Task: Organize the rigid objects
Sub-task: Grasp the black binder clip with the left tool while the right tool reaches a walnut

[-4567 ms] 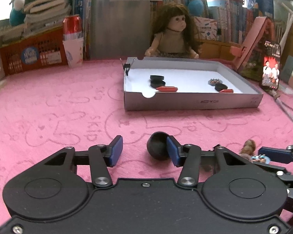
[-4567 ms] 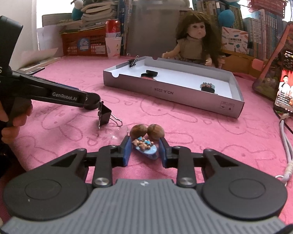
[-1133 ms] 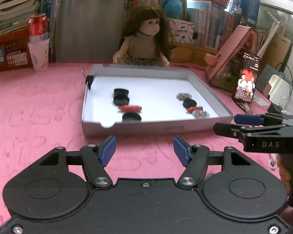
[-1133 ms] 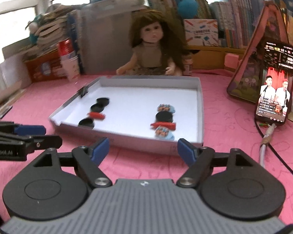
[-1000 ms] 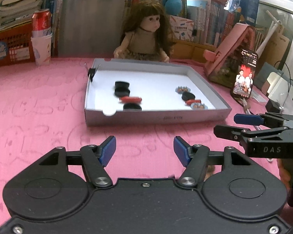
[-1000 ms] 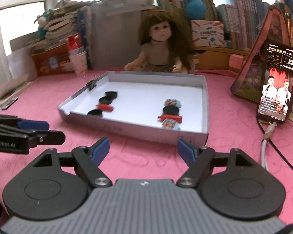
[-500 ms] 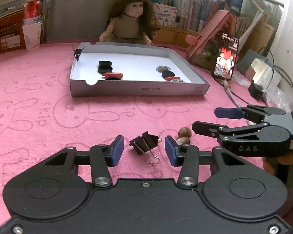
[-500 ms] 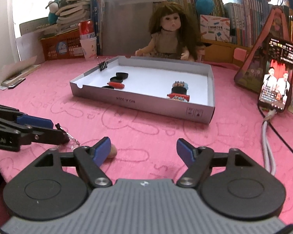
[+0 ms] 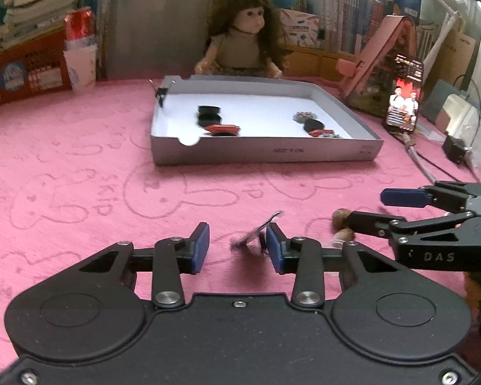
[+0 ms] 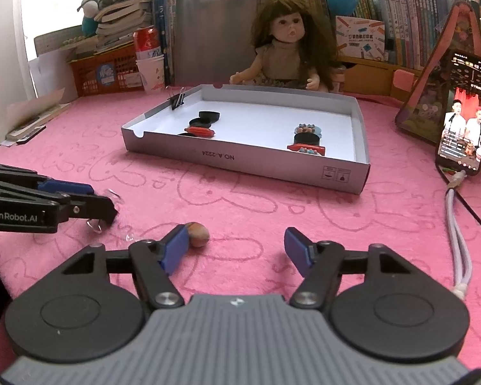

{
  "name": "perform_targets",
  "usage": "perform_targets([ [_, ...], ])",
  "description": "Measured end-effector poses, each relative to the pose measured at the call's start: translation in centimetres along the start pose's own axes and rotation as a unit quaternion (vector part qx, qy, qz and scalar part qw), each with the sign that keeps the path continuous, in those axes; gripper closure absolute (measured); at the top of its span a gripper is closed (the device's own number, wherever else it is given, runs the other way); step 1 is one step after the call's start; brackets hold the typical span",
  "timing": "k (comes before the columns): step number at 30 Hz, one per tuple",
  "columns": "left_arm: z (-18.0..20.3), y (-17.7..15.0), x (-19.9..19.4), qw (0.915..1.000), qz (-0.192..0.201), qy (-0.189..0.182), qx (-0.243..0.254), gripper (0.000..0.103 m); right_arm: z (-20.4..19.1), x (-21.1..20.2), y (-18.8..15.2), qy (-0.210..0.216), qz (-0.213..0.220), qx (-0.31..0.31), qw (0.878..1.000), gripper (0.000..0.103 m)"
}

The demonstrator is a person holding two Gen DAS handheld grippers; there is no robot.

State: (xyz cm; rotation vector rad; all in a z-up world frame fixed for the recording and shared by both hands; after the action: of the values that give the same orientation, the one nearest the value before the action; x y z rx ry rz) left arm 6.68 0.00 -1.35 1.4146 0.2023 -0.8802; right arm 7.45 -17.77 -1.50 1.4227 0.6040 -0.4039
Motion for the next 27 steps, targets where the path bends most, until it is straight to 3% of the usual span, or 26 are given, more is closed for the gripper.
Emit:
perform_targets([
  [11, -1.3, -1.3, -1.4, 0.9997, 0.003, 0.024, -0.004, 0.066, -0.6, 0.7, 0.3, 0.003, 0.003, -0.002, 1.000, 0.027],
  [17, -1.6, -1.3, -2.2, 0.9983, 0.015, 0.053, 0.017, 0.066, -0.9, 1.0, 0.5, 0.003, 0.005, -0.003, 1.000, 0.027],
  [22, -1.4, -1.6, -3.0, 0.9996, 0.010, 0.025, 0.000, 0.063, -1.1, 1.2, 0.5, 0.002, 0.005, -0.004, 1.000, 0.028],
  [27, -1.0, -2.5, -3.0, 0.9995, -0.003, 0.030, 0.009, 0.062, -1.2, 1.3, 0.6, 0.005, 0.004, 0.000, 1.000, 0.029],
])
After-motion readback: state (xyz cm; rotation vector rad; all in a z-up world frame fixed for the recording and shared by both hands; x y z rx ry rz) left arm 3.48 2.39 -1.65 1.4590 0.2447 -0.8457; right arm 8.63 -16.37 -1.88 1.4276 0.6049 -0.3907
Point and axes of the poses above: each gripper's, at about its wrist camera, not at the fingertips, and x roughly the way its jaws point, z to its right, y to its top, the point moved 4 cm from there along x, roughly the way its jaws point, and after that the axes turned 10 degrees about -y, right-handed, at the moved point
